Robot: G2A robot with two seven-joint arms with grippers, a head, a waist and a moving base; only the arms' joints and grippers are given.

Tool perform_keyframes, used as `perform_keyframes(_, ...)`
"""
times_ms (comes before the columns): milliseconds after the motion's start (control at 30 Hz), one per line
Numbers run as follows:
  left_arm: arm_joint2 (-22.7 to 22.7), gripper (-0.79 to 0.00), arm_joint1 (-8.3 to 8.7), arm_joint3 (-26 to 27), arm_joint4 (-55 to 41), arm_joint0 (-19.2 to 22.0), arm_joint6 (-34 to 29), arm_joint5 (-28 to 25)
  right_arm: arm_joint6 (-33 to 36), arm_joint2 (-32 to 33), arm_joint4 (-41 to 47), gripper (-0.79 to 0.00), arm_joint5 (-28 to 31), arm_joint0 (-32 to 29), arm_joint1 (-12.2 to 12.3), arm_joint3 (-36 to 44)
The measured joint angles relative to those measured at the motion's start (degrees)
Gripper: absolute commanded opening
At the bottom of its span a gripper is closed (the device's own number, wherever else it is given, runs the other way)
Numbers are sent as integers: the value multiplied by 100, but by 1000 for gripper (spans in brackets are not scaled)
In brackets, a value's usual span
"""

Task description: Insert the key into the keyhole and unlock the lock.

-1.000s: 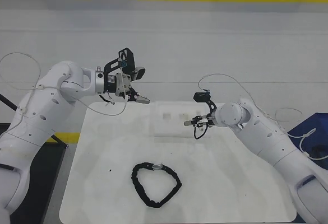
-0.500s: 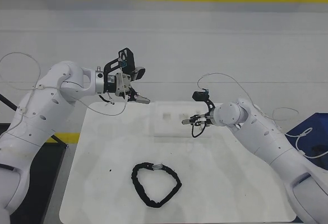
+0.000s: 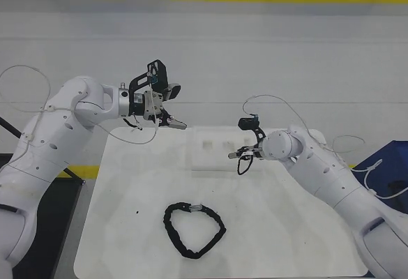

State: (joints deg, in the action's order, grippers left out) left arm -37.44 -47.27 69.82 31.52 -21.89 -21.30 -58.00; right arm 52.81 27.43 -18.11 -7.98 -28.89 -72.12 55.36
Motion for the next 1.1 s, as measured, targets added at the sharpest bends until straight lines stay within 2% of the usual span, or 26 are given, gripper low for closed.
perform_keyframes(367,0,0,0,0,0,0,0,0,170,-240,-700,0,-1072,-44,-222,-35)
perform_keyframes(500,0,0,0,0,0,0,0,0,135,-252,-769,0,-1194,-39,-315,-143)
perform_keyframes(567,0,0,0,0,0,0,0,0,114,-252,-796,-163,-1178,-35,-361,-215)
perform_keyframes(600,0,0,0,0,0,0,0,0,108,-252,-805,-169,-1170,-34,-380,-246)
perform_keyframes(667,0,0,0,0,0,0,0,0,99,-249,-819,-243,-1150,-29,-428,-322)
perform_keyframes(767,0,0,0,0,0,0,0,0,121,-270,-891,-299,-1154,-3,-497,-446)
perform_keyframes(867,0,0,0,0,0,0,0,0,112,-282,-966,-394,-1220,18,-568,-545)
perform_keyframes(1100,0,0,0,0,0,0,0,0,134,-266,-1073,-443,-1299,50,-704,-764)
